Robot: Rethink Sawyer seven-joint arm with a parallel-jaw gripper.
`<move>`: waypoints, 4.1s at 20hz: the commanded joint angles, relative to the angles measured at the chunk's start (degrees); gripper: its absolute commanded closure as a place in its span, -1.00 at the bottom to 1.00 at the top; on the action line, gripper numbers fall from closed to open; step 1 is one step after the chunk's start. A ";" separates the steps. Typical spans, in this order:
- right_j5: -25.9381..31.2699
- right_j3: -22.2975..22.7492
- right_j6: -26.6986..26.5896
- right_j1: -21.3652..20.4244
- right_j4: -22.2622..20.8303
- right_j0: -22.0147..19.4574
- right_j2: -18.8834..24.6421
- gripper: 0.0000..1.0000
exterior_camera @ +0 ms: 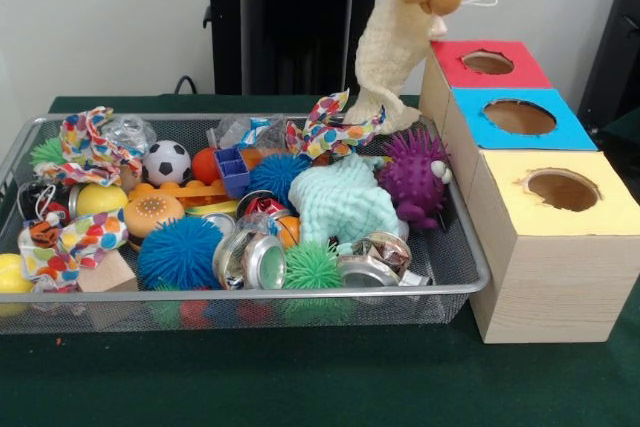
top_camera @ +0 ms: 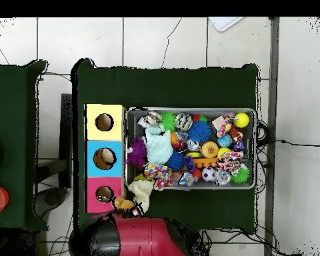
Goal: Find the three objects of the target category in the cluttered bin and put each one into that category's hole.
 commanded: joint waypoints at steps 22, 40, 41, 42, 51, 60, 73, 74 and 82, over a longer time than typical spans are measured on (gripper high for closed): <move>-24.90 1.01 14.42 17.38 7.52 1.35 3.13 1.00; -10.05 5.33 12.86 3.58 11.28 6.80 0.19 1.00; -10.50 4.22 12.73 4.87 11.28 6.60 0.46 1.00; -11.84 4.36 12.66 5.68 11.25 6.29 0.76 1.00; -16.26 6.35 12.86 7.01 12.27 5.78 3.02 -1.00; -18.69 6.83 13.52 7.17 13.29 5.89 3.07 -1.00; -19.04 6.83 11.49 7.22 11.87 4.53 2.26 -1.00; -18.60 7.07 10.54 6.80 11.36 3.31 1.80 -1.00; -14.78 4.46 2.32 6.71 5.82 -6.74 0.11 -1.00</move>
